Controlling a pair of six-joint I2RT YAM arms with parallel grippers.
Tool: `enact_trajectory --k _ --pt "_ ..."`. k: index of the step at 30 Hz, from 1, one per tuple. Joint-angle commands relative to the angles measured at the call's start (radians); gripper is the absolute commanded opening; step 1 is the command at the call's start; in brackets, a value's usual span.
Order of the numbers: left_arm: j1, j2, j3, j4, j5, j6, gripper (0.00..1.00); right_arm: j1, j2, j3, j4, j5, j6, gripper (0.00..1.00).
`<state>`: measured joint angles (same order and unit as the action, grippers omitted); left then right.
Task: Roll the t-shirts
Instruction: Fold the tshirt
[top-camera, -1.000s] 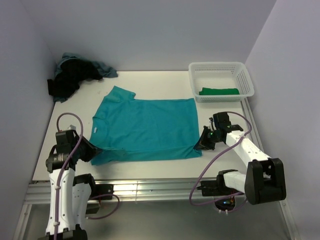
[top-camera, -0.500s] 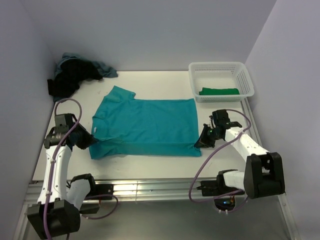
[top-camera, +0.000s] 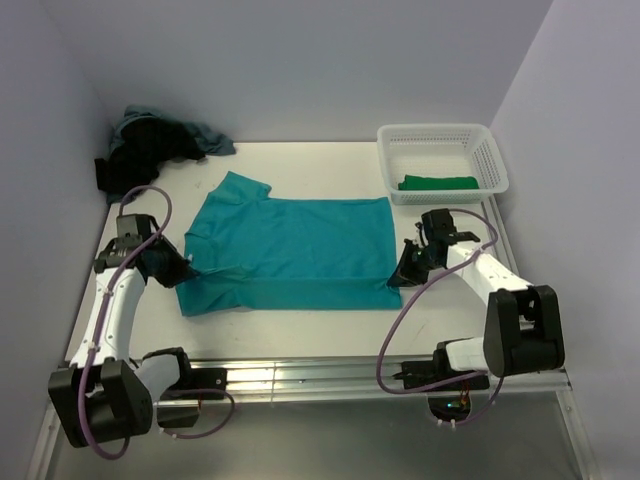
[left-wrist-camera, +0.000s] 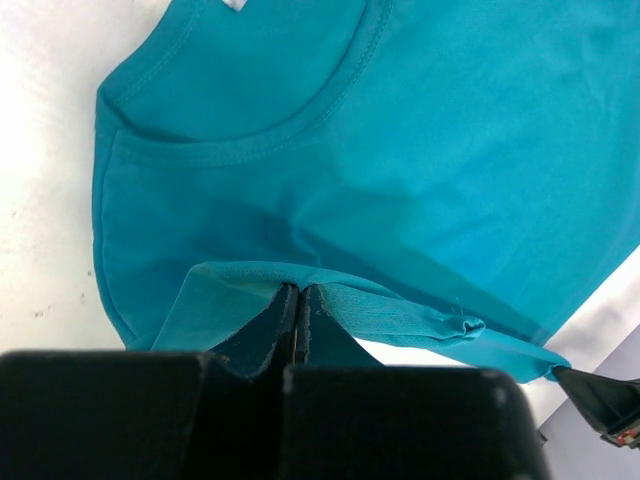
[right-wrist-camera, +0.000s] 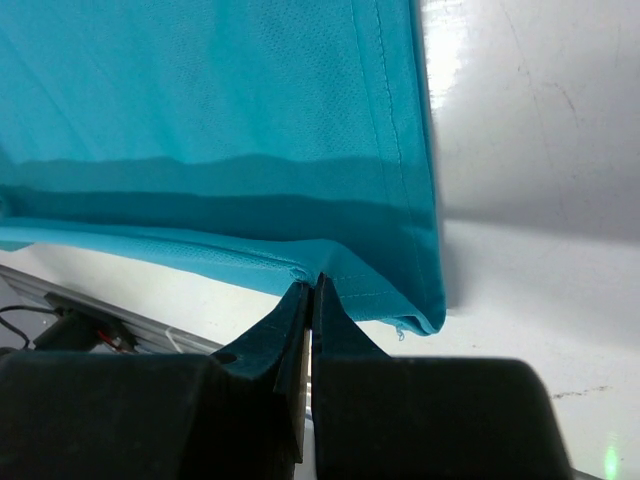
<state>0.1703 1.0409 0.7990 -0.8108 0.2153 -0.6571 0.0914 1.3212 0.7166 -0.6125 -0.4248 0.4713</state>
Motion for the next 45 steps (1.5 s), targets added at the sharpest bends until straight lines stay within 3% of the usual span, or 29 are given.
enact_trajectory --k 1,9,19,45 --pt "-0.023 0.036 0.049 0.065 -0.011 0.043 0.00 0.002 0.019 0.050 0.016 0.027 -0.034 0.00" --pt "-0.118 0.137 0.094 0.091 -0.068 0.054 0.00 0.004 0.084 0.078 0.017 0.015 -0.043 0.00" --pt "-0.124 0.215 0.175 0.096 -0.080 0.083 0.00 0.004 0.127 0.132 0.008 0.023 -0.049 0.00" --pt "-0.149 0.327 0.207 0.156 -0.045 0.126 0.00 0.005 0.214 0.199 0.002 0.038 -0.045 0.00"
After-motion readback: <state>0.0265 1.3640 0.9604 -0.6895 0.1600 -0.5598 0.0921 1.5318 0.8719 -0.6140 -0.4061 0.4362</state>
